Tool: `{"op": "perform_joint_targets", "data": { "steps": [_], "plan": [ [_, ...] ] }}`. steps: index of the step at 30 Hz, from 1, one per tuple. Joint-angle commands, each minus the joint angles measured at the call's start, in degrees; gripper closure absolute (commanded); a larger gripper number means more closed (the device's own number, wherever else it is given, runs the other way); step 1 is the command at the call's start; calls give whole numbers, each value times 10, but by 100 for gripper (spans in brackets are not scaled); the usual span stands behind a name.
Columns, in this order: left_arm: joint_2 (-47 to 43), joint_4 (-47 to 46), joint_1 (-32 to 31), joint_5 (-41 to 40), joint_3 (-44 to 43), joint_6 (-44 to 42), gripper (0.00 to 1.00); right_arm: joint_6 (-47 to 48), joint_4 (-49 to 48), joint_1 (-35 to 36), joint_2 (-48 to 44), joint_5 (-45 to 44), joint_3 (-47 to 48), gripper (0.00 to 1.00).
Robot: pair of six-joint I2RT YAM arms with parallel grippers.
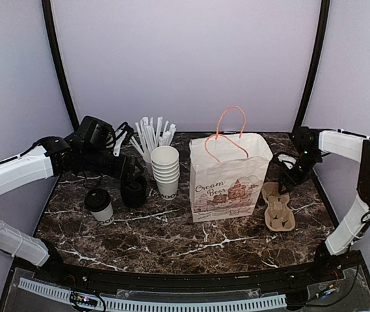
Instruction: Pack the takeout coffee
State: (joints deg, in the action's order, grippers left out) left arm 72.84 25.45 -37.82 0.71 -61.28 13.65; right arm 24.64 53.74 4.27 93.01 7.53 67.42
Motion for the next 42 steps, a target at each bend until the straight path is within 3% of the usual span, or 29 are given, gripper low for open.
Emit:
{"op": "perform_joint_targets", "data": {
  "steps": [1,7,12,20,26,32,42],
  "plan": [
    [-13,7,0,18,-11,-5,25,-26,-29,-1,24,-42,-25,28],
    [-29,2,-1,22,12,6,25,-39,-57,-2,104,-55,27,36],
    [-47,0,0,22,27,16,25,-25,-65,-2,196,-73,138,41],
    [-54,7,1,19,26,20,25,-25,-48,-4,277,-53,304,39],
    [-67,12,1,14,27,24,25,-42,-48,-6,191,-44,248,38],
    [-52,7,1,18,16,20,25,-82,-26,-3,94,35,166,40],
    [-23,-5,1,36,-5,19,26,-90,0,22,75,41,92,45]
  ]
}}
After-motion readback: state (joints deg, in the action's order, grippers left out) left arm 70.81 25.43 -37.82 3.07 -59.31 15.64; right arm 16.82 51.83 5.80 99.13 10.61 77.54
